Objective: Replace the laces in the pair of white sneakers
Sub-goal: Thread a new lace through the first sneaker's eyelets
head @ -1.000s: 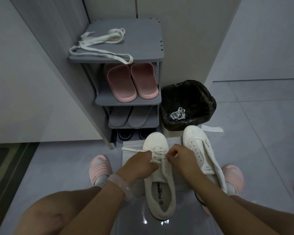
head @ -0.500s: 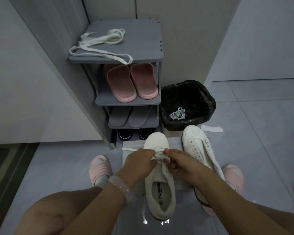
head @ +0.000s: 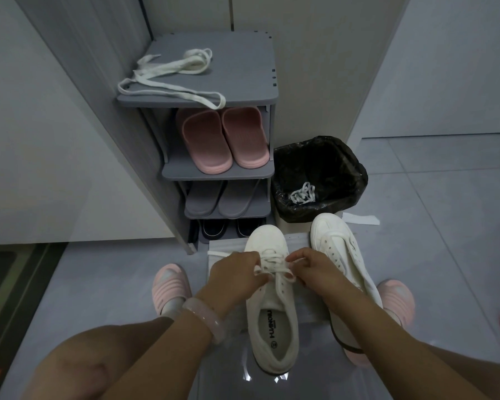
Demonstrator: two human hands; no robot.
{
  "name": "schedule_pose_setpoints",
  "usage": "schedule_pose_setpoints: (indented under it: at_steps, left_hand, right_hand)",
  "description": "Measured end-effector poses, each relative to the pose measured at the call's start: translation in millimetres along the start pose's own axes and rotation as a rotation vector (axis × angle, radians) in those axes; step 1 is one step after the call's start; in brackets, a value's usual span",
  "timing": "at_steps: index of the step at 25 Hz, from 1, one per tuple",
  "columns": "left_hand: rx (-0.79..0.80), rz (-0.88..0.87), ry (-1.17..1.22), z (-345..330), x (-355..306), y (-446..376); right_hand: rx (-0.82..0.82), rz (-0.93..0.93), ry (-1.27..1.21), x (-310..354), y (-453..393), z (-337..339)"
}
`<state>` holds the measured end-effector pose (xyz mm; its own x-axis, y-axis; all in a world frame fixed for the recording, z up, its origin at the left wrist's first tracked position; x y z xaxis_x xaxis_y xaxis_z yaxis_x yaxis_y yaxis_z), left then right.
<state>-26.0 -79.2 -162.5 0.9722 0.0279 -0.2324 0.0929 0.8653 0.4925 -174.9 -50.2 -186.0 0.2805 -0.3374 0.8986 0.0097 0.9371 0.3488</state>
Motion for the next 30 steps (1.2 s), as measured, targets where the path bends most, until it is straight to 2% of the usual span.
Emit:
schedule_pose_setpoints:
  at_steps: [2, 4, 5, 6, 8, 9, 10, 15, 20, 27, 30]
  left_hand:
    - [-0.092, -0.071, -0.022, 1.2, -10.5, 4.2]
    - [-0.082, -0.113, -0.015, -3.7, -17.5, 6.0]
    - [-0.055, -0.111, -0.004, -6.1, -18.3, 4.9]
    - [-0.02, -0.102, 0.011, -8.8, -17.7, 2.7]
    - [0.054, -0.083, 0.055, -14.2, -16.1, -1.8]
    - [0.071, -0.08, 0.081, -15.5, -15.6, -3.4]
    - [0.07, -0.081, 0.103, -15.6, -15.5, -4.4]
    - [0.065, -0.099, 0.105, -8.4, -15.7, -2.7]
    - [0.117, -0.132, 0.155, 31.7, -8.1, 3.5]
    - [0.315, -0.207, 0.047, 39.6, -1.0, 17.9]
    - [0.225, -0.174, 0.199, 46.4, -3.9, 14.1]
  right_hand:
    - [-0.016, 0.021, 0.102, -4.8, -2.1, 0.0]
    - [-0.092, 0.095, 0.171, 1.0, -6.0, 5.5]
    - [-0.079, 0.162, 0.201, 8.2, -8.0, 6.7]
    - [0.015, 0.231, 0.252, 16.8, -9.0, 3.2]
    - [0.334, 0.308, 0.433, 23.6, -5.2, -13.6]
    - [0.439, 0.316, 0.517, 21.4, -1.6, -20.3]
    - [0.474, 0.313, 0.568, 18.4, 0.4, -23.6]
    - [0.421, 0.274, 0.569, 8.7, -0.5, -24.5]
    - [0.426, 0.255, 0.597, 9.2, -1.9, -24.8]
    - [0.414, 0.245, 0.562, 9.1, 0.4, -24.7]
    - [0.405, 0.256, 0.594, 10.3, 1.6, -24.9]
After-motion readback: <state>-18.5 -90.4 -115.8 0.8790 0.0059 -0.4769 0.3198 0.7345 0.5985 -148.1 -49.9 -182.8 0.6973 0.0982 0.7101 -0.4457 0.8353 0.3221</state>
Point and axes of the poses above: each hand's wrist, its own y-axis away from the middle knuckle, its own z-axis out of the back of the hand, x = y × z, the point moved 7 cm from there along -y, towards the middle knuckle, and after that the axes turned 14 degrees about z, right-handed, at the moved point
